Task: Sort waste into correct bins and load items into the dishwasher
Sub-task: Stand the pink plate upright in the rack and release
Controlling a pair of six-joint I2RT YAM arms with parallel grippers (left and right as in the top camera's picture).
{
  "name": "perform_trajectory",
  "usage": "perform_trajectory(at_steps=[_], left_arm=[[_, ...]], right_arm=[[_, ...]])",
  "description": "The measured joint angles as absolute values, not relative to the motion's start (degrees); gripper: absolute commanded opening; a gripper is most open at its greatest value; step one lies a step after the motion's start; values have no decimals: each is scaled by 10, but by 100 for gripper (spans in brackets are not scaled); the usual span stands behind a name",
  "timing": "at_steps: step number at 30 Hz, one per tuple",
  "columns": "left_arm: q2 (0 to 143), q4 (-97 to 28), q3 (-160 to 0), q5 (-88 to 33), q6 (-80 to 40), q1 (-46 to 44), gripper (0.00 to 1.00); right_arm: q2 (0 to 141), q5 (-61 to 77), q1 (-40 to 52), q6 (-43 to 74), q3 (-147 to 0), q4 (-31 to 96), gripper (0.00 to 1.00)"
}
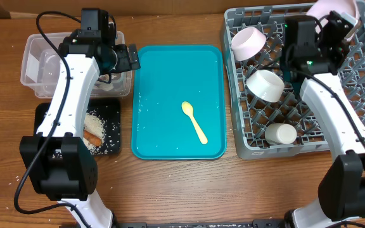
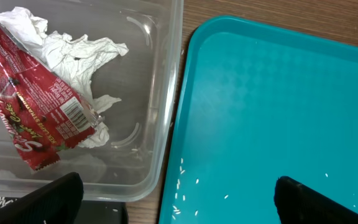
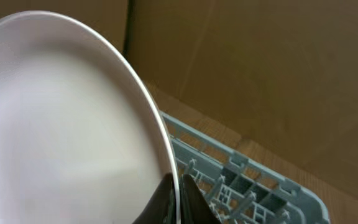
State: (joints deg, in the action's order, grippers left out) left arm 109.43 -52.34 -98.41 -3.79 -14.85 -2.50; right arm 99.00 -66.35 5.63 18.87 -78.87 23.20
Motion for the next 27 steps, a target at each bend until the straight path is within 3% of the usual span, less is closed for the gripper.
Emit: perform_trajectory(at_steps=[11,12,13,14,15,16,24,27], left_arm=[[1094,-523,-984,-38,-149,-25,100],[1094,-523,-984,-38,-149,-25,100],[1094,-523,-984,-38,-149,-25,100],[1094,-523,-984,-38,-149,-25,100],[1094,-523,-984,-38,-149,-25,100],[1094,-523,-984,-38,-149,-25,100],[1094,-523,-984,-38,-149,-25,100],[1094,-523,-984,-38,-149,-25,100]], right_arm=[[1051,-606,57,149,-734,180,4],[1055,-605,57,149,-734,180,9],[1058,-605,57,149,-734,179,31],[1058,-603,57,147,-734,175,66],[1058,-603,57,149,-734,166,94],[1058,-604,57,149,-734,163,100],[1037,-602,84,96,-760,198,100],[987,-545,130,76,-785,241,93]])
